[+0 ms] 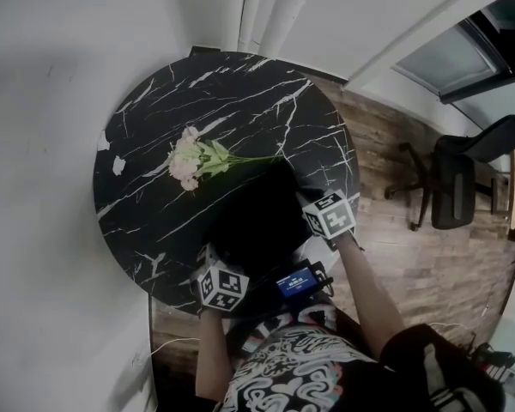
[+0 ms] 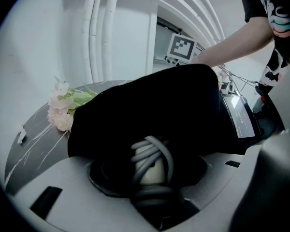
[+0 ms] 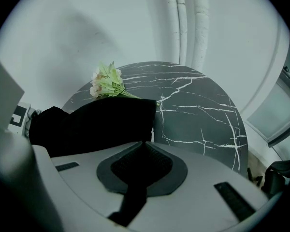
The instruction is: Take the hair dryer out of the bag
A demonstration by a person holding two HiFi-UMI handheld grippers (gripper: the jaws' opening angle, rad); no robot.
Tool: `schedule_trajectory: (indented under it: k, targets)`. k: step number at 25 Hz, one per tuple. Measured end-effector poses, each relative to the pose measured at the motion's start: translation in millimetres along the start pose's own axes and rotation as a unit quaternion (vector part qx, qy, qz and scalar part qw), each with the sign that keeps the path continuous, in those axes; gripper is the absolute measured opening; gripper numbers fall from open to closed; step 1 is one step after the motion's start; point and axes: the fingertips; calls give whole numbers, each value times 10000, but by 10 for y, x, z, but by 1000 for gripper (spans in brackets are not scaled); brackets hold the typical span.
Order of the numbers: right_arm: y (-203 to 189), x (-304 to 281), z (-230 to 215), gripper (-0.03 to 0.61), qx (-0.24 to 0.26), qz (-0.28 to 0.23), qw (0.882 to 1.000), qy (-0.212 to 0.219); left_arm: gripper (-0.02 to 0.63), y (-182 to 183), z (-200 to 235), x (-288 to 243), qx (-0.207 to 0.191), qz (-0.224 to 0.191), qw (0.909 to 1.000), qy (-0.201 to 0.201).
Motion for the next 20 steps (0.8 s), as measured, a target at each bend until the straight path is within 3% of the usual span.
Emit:
schedule_trajectory:
  k: [20]
  targets:
    - [67, 92, -162, 26, -22, 5, 9998, -206, 225, -46, -14, 52, -91, -41, 9999, -114]
Point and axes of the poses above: the fingertips, and each gripper's own axes: x backward along the fingers, z to its left, y out of its top, and after that the axes turned 10 degrees about y, right-handed
